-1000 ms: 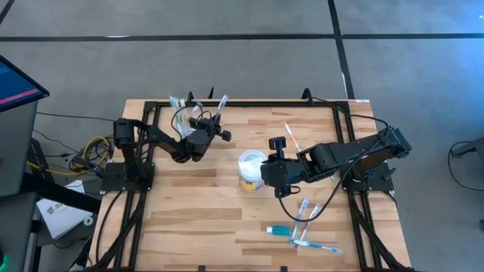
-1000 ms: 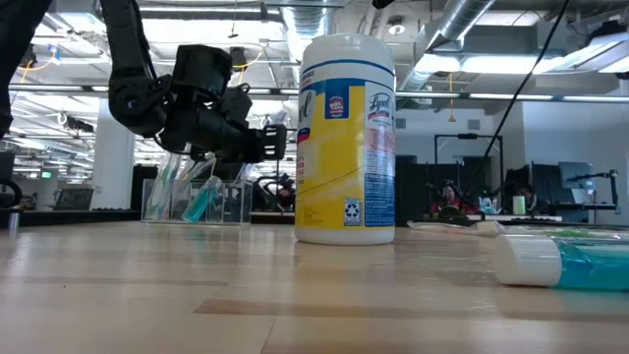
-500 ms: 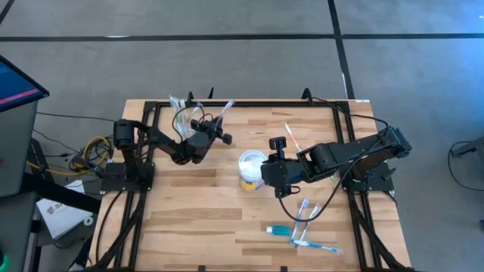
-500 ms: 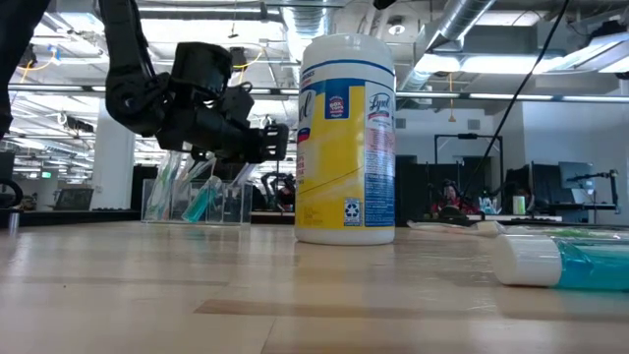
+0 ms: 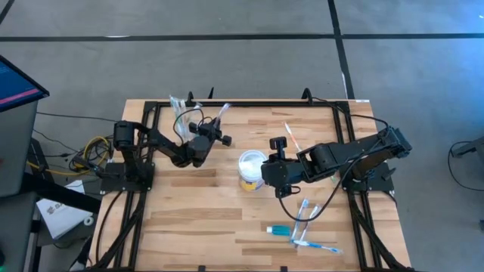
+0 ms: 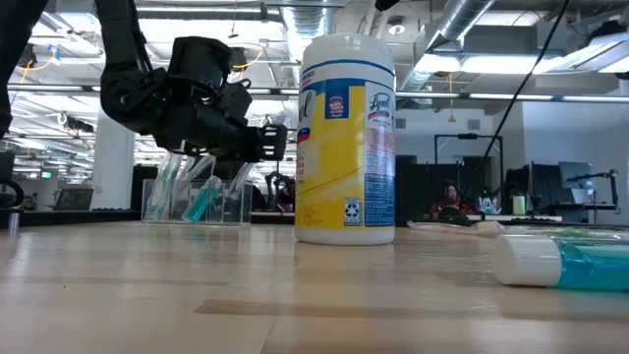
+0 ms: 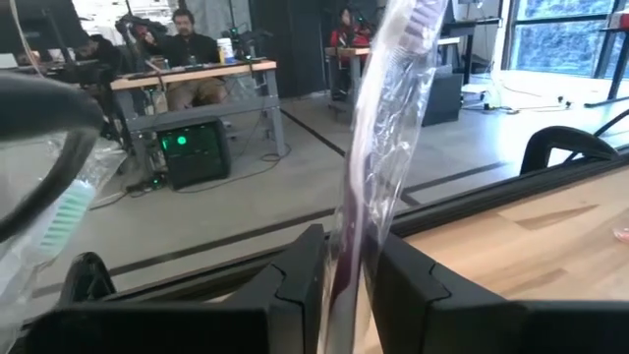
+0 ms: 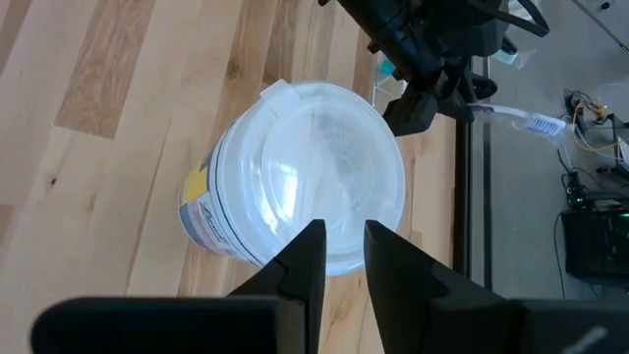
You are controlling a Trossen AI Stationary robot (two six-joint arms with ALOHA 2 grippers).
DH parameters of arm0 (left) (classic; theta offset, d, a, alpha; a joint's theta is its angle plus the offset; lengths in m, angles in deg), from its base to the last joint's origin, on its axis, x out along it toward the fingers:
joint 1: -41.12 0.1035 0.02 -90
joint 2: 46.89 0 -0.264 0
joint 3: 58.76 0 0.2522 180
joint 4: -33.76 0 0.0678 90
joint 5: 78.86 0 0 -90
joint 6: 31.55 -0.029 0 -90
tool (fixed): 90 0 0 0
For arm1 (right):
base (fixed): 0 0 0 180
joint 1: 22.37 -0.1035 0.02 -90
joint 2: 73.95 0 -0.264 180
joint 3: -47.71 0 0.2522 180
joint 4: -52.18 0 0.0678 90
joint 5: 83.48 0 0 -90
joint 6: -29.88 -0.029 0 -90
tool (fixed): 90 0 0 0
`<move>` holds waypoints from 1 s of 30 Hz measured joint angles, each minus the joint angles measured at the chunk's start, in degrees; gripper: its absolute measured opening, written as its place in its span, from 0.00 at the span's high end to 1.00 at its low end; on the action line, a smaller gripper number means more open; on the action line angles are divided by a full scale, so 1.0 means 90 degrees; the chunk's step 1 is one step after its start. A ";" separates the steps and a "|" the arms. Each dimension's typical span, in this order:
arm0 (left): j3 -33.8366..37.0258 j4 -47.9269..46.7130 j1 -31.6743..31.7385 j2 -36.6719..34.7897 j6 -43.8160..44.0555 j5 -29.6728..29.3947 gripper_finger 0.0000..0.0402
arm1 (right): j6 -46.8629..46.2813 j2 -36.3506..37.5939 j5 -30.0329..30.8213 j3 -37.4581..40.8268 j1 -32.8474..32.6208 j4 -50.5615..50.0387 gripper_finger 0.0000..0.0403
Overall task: Pick & Place toothbrushing station
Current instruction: Put the top purple toothbrush into the transparent organizer
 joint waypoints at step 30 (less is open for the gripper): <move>0.0009 0.0015 -0.0815 -0.0520 -0.0963 -0.1547 0.83 | -0.0290 0.0000 -0.0002 -0.0001 -0.0010 -0.0160 0.84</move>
